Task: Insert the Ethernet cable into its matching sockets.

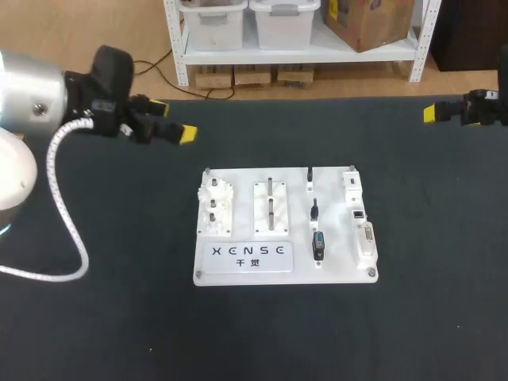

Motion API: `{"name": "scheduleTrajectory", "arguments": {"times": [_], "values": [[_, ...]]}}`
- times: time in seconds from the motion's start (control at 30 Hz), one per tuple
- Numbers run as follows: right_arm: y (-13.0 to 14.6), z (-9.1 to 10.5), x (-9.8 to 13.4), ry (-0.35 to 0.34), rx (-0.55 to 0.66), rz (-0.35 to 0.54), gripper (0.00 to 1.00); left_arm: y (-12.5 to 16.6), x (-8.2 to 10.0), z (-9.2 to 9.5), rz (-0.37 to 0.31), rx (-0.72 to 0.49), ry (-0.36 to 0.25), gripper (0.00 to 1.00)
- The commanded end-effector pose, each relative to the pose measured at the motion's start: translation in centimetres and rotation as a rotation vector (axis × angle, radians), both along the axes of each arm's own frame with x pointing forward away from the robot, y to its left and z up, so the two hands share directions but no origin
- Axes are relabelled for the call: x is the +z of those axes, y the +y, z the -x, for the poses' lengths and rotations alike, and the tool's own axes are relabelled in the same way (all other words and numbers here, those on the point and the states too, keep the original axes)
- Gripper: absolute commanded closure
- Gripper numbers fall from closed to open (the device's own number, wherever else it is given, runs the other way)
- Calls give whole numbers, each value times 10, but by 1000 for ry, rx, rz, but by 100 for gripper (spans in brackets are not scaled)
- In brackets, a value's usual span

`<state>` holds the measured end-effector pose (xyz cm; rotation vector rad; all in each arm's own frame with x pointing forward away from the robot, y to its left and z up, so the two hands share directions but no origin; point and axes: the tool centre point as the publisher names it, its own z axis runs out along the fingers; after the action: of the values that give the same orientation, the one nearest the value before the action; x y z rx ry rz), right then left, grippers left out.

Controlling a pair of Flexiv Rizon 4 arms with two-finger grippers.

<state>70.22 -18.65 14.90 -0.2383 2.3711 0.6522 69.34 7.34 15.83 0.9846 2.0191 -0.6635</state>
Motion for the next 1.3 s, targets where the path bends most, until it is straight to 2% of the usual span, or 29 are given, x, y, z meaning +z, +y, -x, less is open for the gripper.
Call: {"name": "scheduleTrajectory", "arguments": {"times": [0.03,0.2,0.4,0.63,0.93,1.3], "values": [[0,1,1,0,-2,2,0,-13,-5,11,163,-291,-261,0],[0,1,1,0,-2,2,0,-30,-6,24,139,-414,-313,0],[0,1,1,0,-2,2,0,-45,-18,36,102,-465,-306,0],[0,1,1,0,-2,2,0,-57,-36,46,28,-481,-249,0],[0,1,1,0,-2,2,0,-64,-58,59,-13,-476,-205,0],[0,1,1,0,-2,2,0,-67,-73,72,-44,-516,-160,0]]}}
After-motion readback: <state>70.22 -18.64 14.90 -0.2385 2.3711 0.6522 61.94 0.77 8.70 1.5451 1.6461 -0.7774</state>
